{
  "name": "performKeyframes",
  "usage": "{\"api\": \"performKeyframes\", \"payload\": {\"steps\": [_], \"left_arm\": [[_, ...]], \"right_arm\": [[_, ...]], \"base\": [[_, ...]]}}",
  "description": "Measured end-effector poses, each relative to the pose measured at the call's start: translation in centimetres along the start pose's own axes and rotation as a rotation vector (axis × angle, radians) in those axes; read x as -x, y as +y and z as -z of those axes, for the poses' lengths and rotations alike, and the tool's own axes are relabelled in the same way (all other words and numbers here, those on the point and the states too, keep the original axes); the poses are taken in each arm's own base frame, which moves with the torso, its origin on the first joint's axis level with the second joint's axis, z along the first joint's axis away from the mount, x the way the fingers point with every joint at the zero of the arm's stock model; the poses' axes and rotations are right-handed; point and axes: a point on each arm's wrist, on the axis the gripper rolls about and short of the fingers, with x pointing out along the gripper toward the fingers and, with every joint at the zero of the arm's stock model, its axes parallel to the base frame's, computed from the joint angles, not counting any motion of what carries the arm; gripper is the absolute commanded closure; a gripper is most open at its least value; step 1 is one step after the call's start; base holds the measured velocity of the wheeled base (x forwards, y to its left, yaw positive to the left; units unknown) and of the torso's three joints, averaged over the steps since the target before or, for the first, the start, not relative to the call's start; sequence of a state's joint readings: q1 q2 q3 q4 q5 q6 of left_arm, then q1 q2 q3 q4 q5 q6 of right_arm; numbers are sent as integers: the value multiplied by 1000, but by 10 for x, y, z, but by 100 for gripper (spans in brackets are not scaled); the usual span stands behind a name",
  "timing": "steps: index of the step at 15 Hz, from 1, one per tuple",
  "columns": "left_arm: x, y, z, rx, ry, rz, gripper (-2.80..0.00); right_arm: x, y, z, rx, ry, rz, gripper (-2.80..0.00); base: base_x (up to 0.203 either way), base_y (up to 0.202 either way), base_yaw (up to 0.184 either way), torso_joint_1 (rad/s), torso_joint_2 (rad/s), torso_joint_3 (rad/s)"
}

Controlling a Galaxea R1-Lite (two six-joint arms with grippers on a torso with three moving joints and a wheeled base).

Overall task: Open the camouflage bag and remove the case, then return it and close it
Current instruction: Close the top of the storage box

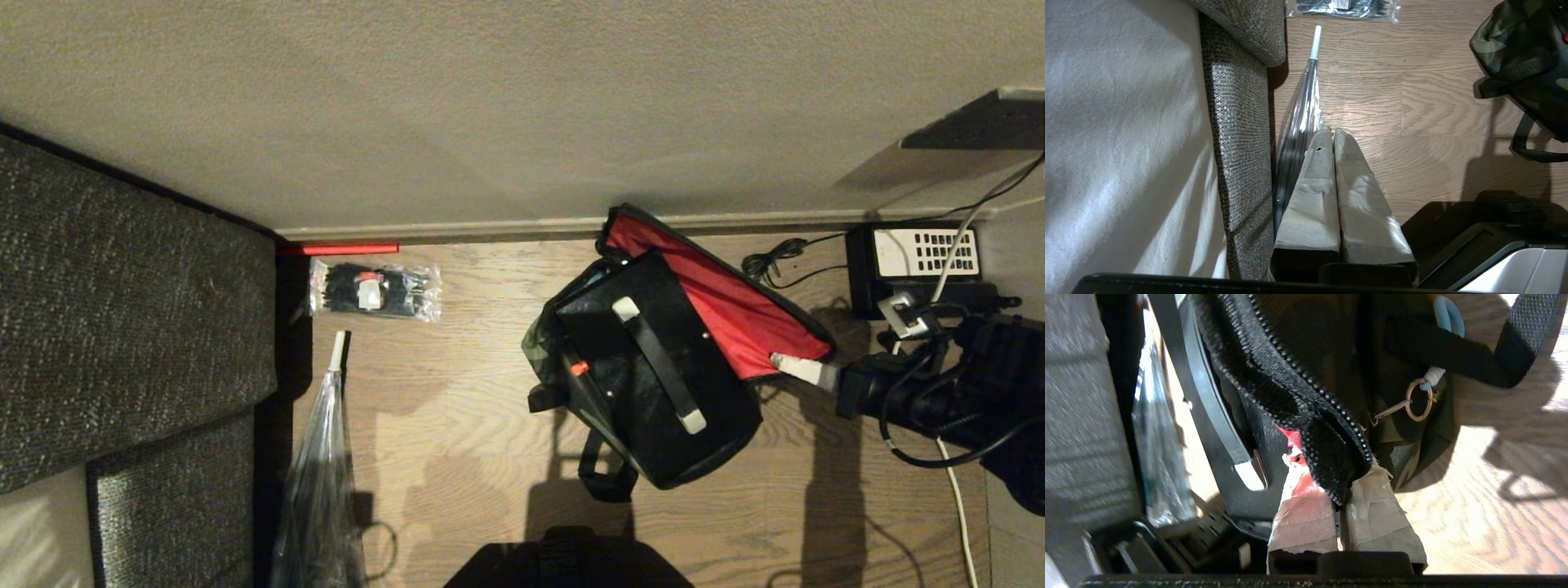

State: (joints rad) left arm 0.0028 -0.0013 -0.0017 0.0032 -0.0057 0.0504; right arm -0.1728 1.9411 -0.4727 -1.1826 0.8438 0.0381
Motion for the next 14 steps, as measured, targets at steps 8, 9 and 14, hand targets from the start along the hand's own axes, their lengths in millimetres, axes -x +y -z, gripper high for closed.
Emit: {"api": "performKeyframes", "payload": {"steps": [8,9,14], "left_arm": [[0,0,0,0,0,0,0],[0,0,0,0,0,0,0],[0,0,0,0,0,0,0]], "right_arm": [[22,19,18,67,97,6,0],[26,23,13,83,81,10,0],[51,51,-14,155,11,8,0]], "base": [[0,0,0,0,0,0],[0,0,0,0,0,0],[0,0,0,0,0,0]]}}
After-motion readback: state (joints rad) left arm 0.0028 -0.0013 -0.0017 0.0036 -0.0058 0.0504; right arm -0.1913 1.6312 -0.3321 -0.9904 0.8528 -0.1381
